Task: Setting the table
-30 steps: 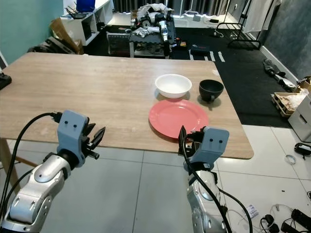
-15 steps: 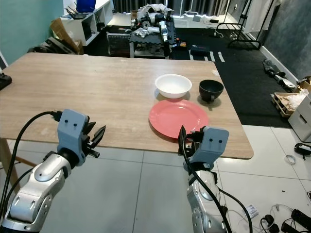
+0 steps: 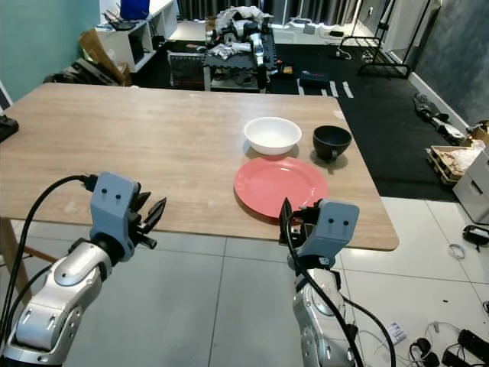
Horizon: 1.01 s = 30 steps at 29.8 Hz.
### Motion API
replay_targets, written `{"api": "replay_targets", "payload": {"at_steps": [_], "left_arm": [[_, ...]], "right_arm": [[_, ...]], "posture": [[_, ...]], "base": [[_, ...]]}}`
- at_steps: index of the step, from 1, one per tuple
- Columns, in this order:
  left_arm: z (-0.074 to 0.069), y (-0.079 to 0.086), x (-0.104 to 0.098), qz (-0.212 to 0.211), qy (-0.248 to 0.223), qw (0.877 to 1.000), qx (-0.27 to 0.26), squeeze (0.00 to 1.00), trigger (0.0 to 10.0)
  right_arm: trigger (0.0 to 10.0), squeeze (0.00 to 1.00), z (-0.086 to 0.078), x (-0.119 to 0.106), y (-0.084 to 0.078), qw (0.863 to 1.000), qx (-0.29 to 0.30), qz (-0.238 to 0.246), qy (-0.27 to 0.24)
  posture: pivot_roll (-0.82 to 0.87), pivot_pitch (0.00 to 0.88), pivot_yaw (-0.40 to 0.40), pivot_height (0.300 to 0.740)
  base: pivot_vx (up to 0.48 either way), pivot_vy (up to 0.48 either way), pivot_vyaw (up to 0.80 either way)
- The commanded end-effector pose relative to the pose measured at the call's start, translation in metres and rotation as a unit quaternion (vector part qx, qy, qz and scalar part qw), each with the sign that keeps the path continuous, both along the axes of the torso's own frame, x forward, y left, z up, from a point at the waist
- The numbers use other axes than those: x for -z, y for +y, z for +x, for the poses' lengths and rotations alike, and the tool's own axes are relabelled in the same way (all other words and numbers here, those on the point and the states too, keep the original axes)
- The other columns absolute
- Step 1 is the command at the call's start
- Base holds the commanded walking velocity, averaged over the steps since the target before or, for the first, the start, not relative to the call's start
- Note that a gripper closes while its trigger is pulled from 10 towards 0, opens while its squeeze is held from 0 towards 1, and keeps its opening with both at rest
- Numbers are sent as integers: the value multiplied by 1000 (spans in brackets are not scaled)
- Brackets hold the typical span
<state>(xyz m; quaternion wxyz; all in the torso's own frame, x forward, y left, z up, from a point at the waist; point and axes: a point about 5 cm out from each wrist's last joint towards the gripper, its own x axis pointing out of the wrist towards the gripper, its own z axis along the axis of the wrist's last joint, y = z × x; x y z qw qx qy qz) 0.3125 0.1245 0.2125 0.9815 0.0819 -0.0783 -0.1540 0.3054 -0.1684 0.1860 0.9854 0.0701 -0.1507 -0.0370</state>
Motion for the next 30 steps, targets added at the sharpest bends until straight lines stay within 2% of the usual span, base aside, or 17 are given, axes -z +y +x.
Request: {"api": "replay_targets", "payload": {"at_steps": [1, 4, 30], "left_arm": [[1, 1, 5, 5, 10, 1000, -2, 0, 10000], [1, 1, 5, 5, 10, 1000, -2, 0, 10000], [1, 0, 5, 5, 9, 1000, -1, 0, 10000]], "right_arm": [[10000, 0, 0, 5, 1, 1000, 0, -2, 13], [10000, 0, 0, 5, 1, 1000, -3, 0, 14], [10000, 0, 1, 6, 2, 1000, -11, -2, 19]], "posture": [[73, 74, 122, 740], [74, 75, 123, 740], [72, 78, 125, 740]], "base": [[0, 0, 0], [0, 0, 379], [0, 0, 793]]}}
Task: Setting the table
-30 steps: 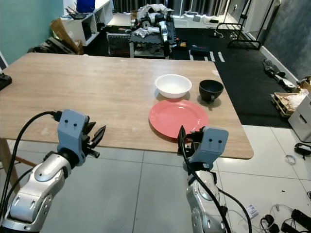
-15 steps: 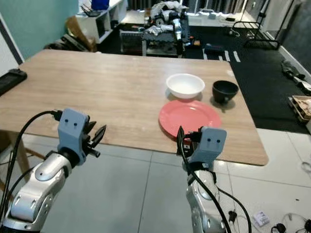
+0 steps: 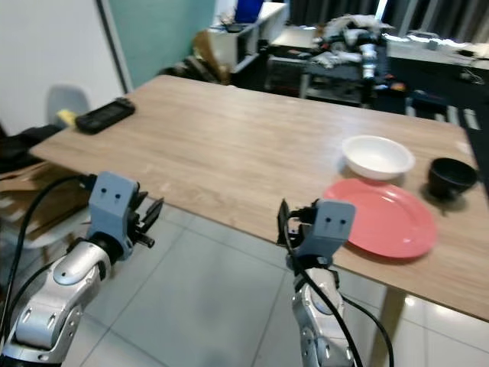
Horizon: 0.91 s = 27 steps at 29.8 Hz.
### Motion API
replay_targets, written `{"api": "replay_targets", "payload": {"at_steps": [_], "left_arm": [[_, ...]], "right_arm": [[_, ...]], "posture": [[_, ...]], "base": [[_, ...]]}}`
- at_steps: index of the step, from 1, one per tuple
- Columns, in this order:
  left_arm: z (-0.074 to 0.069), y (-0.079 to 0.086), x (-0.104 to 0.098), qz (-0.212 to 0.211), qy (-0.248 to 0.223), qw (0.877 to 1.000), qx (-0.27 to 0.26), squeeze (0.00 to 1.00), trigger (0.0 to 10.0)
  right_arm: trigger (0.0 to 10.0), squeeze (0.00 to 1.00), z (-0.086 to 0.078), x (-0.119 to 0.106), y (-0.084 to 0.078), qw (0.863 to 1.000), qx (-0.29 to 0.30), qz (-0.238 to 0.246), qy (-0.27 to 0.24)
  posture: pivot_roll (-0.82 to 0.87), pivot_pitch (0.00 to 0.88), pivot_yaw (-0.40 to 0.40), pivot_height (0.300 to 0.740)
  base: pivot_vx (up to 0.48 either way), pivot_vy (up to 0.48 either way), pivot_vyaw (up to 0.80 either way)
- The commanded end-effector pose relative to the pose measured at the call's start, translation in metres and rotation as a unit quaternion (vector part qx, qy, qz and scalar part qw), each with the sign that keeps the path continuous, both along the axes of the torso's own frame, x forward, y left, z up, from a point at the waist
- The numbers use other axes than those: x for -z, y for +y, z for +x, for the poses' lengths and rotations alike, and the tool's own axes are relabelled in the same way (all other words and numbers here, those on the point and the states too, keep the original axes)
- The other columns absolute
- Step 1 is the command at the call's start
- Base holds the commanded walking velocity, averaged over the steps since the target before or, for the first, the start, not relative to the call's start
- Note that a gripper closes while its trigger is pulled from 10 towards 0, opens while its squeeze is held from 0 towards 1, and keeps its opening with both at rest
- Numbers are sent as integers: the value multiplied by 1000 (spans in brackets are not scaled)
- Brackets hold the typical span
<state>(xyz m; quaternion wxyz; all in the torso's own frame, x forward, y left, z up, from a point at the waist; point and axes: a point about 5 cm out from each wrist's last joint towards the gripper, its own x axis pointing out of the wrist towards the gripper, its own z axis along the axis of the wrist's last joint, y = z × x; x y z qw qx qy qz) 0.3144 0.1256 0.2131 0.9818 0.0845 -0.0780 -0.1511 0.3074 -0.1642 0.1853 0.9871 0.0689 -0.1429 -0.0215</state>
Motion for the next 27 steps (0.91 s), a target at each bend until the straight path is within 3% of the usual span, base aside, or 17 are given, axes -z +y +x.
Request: {"api": "replay_targets", "payload": {"at_steps": [1, 27], "left_arm": [[-1, -1, 6, 2, 10, 1000, 2, 0, 10000], [0, -3, 5, 1, 9, 1000, 4, 0, 10000]], "right_arm": [[10000, 0, -1, 6, -2, 1000, 4, 1, 12], [10000, 0, -2, 6, -2, 1000, 3, 1, 13]], "posture": [[73, 79, 124, 740], [70, 81, 124, 740]], "base": [[0, 0, 794], [0, 0, 793]]}}
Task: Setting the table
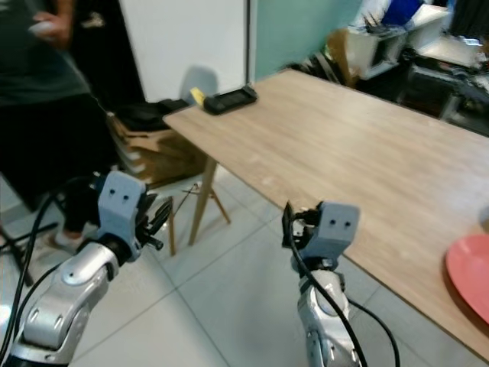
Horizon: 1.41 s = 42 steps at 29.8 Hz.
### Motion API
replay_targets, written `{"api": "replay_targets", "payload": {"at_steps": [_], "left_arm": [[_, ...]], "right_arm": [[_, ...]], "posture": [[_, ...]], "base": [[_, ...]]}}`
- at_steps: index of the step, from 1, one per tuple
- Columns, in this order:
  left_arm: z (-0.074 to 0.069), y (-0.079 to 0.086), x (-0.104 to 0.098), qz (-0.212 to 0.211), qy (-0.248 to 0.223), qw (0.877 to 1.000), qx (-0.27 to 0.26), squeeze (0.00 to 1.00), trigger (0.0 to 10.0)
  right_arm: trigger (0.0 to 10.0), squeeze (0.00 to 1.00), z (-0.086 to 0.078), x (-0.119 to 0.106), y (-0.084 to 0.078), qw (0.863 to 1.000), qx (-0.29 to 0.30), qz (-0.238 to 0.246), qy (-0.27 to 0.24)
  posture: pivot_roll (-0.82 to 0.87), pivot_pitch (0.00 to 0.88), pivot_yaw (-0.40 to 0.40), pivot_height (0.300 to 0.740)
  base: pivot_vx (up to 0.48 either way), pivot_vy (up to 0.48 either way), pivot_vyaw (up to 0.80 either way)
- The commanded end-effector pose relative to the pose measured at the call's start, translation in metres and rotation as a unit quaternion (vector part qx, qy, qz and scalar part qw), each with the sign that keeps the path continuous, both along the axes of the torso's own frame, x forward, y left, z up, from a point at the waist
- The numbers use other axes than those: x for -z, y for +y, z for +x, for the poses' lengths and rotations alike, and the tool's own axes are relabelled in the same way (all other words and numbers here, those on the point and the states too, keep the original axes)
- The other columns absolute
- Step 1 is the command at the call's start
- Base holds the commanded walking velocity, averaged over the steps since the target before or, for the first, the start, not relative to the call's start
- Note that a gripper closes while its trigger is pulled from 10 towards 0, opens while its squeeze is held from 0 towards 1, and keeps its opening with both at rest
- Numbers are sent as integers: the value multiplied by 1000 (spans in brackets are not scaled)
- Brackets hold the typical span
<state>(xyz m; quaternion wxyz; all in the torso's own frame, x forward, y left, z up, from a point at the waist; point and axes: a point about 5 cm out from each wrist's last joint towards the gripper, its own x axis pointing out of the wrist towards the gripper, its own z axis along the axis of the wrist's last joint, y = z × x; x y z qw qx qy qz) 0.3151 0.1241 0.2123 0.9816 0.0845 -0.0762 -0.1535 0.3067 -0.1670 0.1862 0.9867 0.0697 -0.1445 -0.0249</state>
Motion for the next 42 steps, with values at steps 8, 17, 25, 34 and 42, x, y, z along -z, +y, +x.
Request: {"api": "replay_targets", "payload": {"at_steps": [8, 17, 25, 34, 42], "left_arm": [[-1, -1, 5, 1, 7, 1000, 2, 0, 10000], [-1, -2, 5, 0, 7, 1000, 4, 0, 10000], [-1, -3, 5, 1, 6, 1000, 5, 0, 10000], [0, -3, 5, 1, 6, 1000, 7, 0, 10000], [0, -4, 5, 1, 7, 1000, 7, 0, 10000]], "right_arm": [[10000, 0, -1, 7, 1, 1000, -3, -2, 14], [10000, 0, -1, 6, 1, 1000, -4, -4, 13], [10000, 0, -1, 6, 2, 1000, -6, -5, 13], [10000, 0, -1, 6, 2, 1000, -7, -6, 12], [10000, 0, -1, 6, 2, 1000, -7, -5, 13]], "posture": [[69, 79, 123, 740], [65, 75, 125, 740], [65, 73, 124, 740], [64, 69, 124, 740], [65, 74, 124, 740]], "base": [[0, 0, 792], [0, 0, 791], [0, 0, 791], [0, 0, 794], [0, 0, 793]]}}
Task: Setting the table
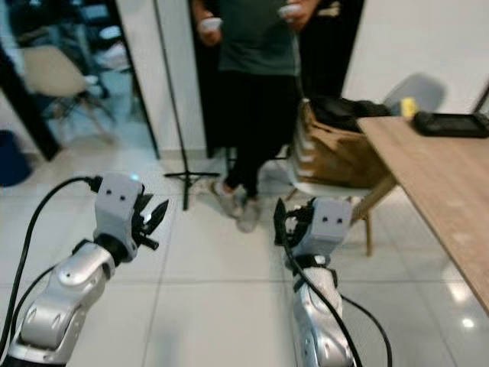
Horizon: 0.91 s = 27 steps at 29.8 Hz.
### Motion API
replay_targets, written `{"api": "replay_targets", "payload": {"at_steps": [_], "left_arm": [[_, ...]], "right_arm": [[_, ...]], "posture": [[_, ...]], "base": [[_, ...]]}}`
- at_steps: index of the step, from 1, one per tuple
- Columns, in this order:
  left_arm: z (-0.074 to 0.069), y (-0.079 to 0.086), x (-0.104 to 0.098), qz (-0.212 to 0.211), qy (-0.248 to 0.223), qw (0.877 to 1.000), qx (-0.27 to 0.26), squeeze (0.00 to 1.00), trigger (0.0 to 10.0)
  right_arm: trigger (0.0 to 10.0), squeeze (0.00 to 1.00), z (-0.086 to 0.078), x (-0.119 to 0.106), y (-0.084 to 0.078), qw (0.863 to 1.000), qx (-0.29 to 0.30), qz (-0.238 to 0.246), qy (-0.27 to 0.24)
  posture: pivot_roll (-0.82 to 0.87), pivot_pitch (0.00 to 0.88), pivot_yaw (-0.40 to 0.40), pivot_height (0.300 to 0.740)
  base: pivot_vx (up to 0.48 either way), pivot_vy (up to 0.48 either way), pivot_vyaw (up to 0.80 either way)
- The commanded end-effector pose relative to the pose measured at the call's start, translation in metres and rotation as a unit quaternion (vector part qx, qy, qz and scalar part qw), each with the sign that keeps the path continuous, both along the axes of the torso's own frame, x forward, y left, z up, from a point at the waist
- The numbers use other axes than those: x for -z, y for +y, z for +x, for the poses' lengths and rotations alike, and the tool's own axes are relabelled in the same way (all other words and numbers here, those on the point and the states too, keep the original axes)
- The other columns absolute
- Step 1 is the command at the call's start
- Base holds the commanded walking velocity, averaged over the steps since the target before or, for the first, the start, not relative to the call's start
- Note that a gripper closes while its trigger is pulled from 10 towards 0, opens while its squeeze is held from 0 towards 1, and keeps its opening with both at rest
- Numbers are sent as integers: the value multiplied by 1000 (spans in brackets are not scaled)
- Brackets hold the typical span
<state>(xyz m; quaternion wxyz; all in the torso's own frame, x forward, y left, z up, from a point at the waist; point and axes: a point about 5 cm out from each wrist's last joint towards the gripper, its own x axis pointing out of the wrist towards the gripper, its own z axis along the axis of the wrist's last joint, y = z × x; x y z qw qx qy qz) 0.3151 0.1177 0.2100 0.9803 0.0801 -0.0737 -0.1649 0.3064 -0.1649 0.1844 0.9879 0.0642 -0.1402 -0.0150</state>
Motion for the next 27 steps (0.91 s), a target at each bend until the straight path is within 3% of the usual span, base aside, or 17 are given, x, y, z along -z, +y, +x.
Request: {"api": "replay_targets", "payload": {"at_steps": [1, 19, 27], "left_arm": [[-1, 3, 3, 4, 3, 1000, -4, 0, 10000], [2, 3, 4, 1, 3, 1000, -9, 0, 10000], [8, -9, 2, -23, -5, 1000, -7, 0, 10000]], "right_arm": [[10000, 0, -1, 4, 0, 1000, 2, 1, 9], [10000, 0, 0, 5, 0, 1000, 1, -2, 12], [10000, 0, 3, -4, -9, 1000, -6, -27, 9]], "posture": [[65, 74, 124, 740], [42, 80, 100, 740], [0, 78, 56, 740]], "base": [[0, 0, 794], [0, 0, 793], [0, 0, 793]]}}
